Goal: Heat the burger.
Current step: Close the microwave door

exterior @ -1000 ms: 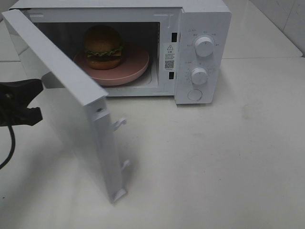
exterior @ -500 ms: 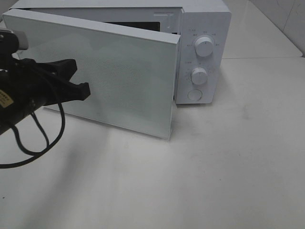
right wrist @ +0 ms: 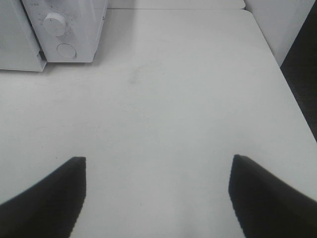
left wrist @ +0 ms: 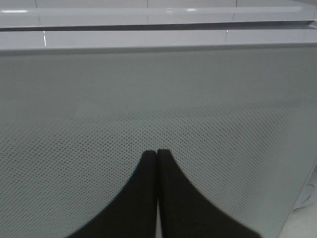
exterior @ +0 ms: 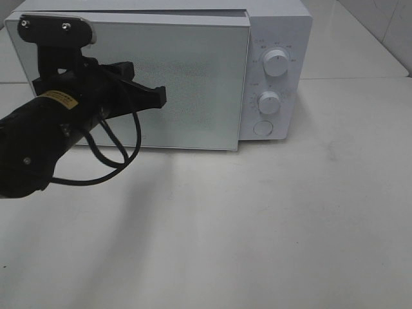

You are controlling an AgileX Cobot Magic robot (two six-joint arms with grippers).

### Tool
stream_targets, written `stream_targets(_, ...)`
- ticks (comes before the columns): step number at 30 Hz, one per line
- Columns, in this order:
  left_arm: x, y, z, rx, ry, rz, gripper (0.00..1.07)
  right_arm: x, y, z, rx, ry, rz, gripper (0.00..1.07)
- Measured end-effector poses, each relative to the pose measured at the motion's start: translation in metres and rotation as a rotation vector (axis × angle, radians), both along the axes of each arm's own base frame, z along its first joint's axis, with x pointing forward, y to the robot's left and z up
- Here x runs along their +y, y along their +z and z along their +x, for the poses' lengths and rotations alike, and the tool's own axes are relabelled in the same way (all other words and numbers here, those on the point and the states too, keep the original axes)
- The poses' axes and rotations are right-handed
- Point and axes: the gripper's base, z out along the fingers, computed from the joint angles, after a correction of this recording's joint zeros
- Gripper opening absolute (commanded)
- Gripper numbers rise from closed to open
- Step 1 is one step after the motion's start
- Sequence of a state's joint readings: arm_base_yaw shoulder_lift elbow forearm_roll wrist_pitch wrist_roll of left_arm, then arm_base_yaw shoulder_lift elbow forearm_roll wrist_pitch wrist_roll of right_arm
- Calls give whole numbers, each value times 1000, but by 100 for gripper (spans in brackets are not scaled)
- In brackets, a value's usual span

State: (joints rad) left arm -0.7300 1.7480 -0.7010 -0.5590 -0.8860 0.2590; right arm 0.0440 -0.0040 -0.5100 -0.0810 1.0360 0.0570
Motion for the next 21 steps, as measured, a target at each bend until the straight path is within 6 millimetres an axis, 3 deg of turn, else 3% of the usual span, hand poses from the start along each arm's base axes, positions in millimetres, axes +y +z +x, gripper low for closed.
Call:
stream_targets(10,-26,-1,29,24,4,11,0,0,0,0,0,0,0,76)
stream_targets(21,-45,-5,44,38,-1,61,0,0,0,0,0,0,0,76)
